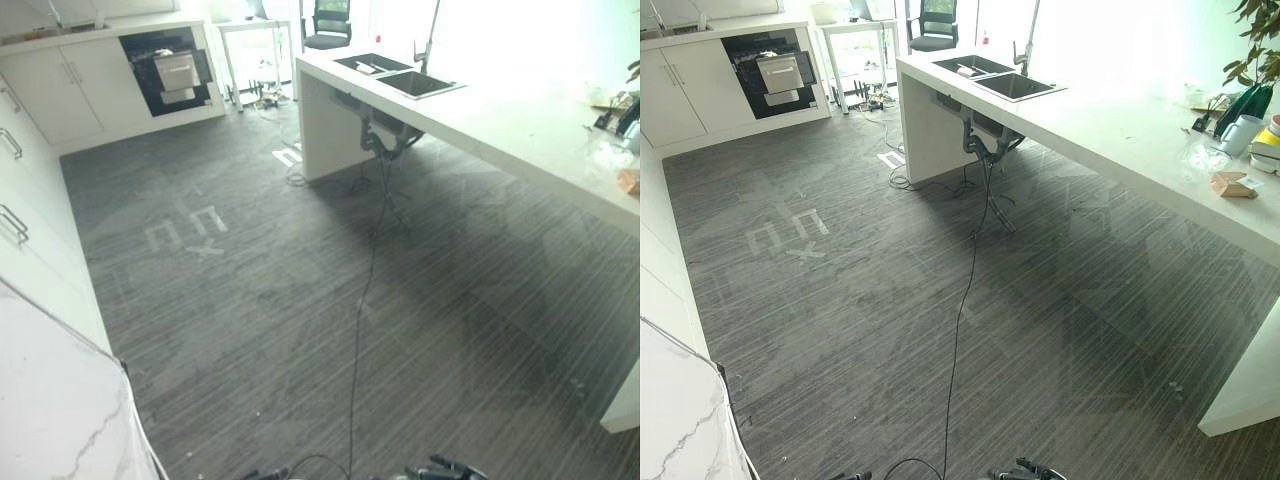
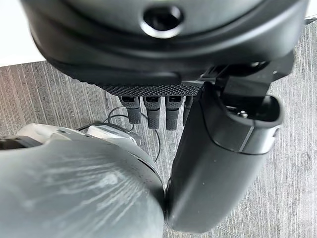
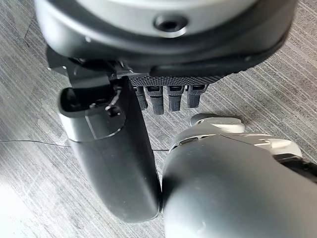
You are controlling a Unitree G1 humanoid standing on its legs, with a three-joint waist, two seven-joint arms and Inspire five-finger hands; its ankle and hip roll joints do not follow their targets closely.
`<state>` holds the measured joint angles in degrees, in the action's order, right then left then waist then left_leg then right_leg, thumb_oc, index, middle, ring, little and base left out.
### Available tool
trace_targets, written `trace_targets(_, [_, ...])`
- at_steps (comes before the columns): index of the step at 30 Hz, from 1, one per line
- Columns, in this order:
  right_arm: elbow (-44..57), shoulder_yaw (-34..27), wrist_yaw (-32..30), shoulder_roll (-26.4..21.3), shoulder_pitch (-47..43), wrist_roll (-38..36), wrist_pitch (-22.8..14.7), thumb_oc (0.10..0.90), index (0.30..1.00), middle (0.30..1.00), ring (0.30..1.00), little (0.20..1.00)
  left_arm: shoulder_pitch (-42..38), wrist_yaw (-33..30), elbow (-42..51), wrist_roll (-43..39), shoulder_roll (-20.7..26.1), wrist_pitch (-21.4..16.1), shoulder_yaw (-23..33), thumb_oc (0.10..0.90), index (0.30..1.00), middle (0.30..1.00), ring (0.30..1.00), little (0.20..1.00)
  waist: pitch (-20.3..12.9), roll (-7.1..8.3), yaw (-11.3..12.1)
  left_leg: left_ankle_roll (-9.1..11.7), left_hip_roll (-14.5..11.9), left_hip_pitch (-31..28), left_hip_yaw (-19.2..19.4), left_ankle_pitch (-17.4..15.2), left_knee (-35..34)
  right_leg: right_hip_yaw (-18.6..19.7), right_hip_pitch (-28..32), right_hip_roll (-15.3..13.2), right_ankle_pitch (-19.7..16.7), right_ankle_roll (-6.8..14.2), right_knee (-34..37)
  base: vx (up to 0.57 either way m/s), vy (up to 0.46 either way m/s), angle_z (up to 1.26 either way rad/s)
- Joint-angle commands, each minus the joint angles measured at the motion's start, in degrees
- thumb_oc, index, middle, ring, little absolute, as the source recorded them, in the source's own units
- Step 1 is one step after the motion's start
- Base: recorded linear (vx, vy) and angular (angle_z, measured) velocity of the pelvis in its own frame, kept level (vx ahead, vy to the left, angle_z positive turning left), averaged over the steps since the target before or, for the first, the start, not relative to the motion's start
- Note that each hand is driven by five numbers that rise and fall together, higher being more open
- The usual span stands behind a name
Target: Place the dishes in the dishwasher.
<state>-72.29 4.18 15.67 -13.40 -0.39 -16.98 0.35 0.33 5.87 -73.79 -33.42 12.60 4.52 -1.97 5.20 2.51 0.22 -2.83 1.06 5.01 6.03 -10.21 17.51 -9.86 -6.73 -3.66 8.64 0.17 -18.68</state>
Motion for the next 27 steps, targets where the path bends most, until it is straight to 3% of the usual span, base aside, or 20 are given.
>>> trace_targets(1, [-0.9,2.0,0.3,-1.1,0.9,0.7,-0.1,0.800,0.900,0.900,0.900,0.900,0.0,1.8,-1.0,0.5,-0.5,-0.8,-0.4,0.800,0.900,0.900,0.900,0.900,-0.8,-1.02,0.1,5.1,-4.4,-0.5,2.9,-2.6,-0.3,-1.5,2.5,-2.7,1.6,6.5,1.5,0.00,0.000,0.00])
trace_targets(6, [-0.7,2.3,0.3,-1.2,0.8,0.4,0.1,0.800,0.900,0.900,0.900,0.900,-0.2,1.7,-0.9,-0.2,-0.3,-0.3,-0.1,0.800,0.900,0.900,0.900,0.900,-0.7,-0.97,0.0,5.0,-4.5,-0.5,3.1,-2.6,-0.3,-1.5,2.4,-2.8,1.5,6.6,1.5,0.00,0.000,0.00])
trace_targets(20, [-0.7,1.9,-0.4,-0.7,1.0,-1.9,-1.1,0.800,0.900,0.900,0.900,0.900,0.3,1.8,-0.9,-2.0,-0.8,-3.7,0.4,0.800,0.900,0.900,0.900,0.900,-0.7,-1.12,0.0,5.1,-4.6,-0.6,3.1,-2.5,-0.3,-1.6,2.6,-2.6,1.5,6.4,1.5,0.00,0.000,0.00])
trace_targets(27, [4.6,1.0,0.5,-1.8,0.6,-6.4,-4.3,0.800,0.900,0.900,0.900,0.900,0.6,3.5,4.2,-10.4,-0.7,-10.2,2.7,0.800,0.900,0.900,0.900,0.900,0.0,-1.03,0.3,5.3,-4.7,-0.9,2.8,-2.4,-0.3,-1.9,3.0,-2.5,1.6,6.0,1.5,0.02,-0.026,0.01])
